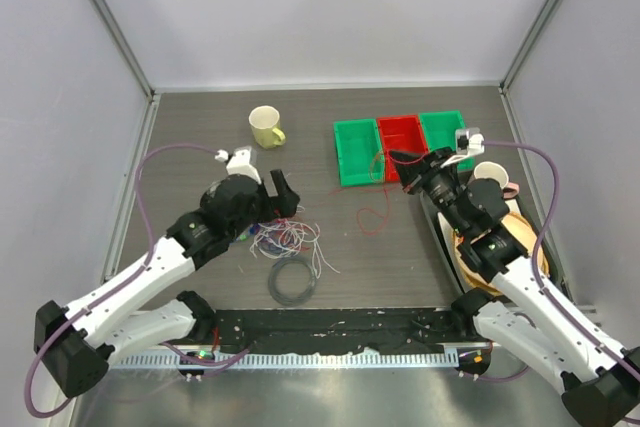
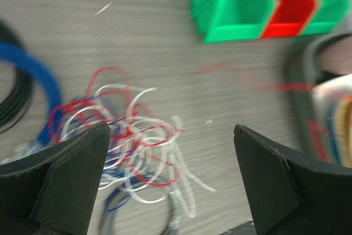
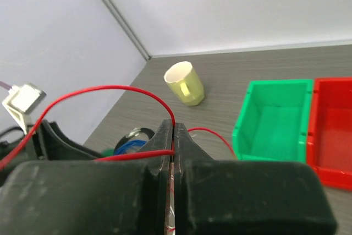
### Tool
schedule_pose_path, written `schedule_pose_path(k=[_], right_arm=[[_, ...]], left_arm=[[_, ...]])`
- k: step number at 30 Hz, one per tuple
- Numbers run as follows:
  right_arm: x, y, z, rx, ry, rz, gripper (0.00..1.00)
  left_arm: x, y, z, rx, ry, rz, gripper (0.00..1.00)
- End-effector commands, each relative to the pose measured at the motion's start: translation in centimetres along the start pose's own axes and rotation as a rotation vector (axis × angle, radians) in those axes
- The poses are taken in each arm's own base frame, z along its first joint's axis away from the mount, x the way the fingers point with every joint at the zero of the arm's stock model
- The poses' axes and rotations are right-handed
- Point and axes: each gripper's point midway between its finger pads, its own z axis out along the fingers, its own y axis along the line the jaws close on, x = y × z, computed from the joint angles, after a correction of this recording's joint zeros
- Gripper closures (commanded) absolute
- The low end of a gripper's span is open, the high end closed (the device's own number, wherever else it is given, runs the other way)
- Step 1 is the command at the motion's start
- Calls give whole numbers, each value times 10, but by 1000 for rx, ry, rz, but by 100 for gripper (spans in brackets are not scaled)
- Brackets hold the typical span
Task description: Untangle the cables
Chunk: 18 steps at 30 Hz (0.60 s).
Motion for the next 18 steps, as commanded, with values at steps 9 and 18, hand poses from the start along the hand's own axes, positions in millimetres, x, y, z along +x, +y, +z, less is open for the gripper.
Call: schedule_pose_path(k=[9, 18], right_arm=[[-46, -17, -23, 168, -101, -84, 99], [-110, -32, -11, 361, -228, -183, 99]], left_arm=[[101, 89, 51, -323, 237, -39, 5], [118, 113, 67, -424, 290, -14, 81]])
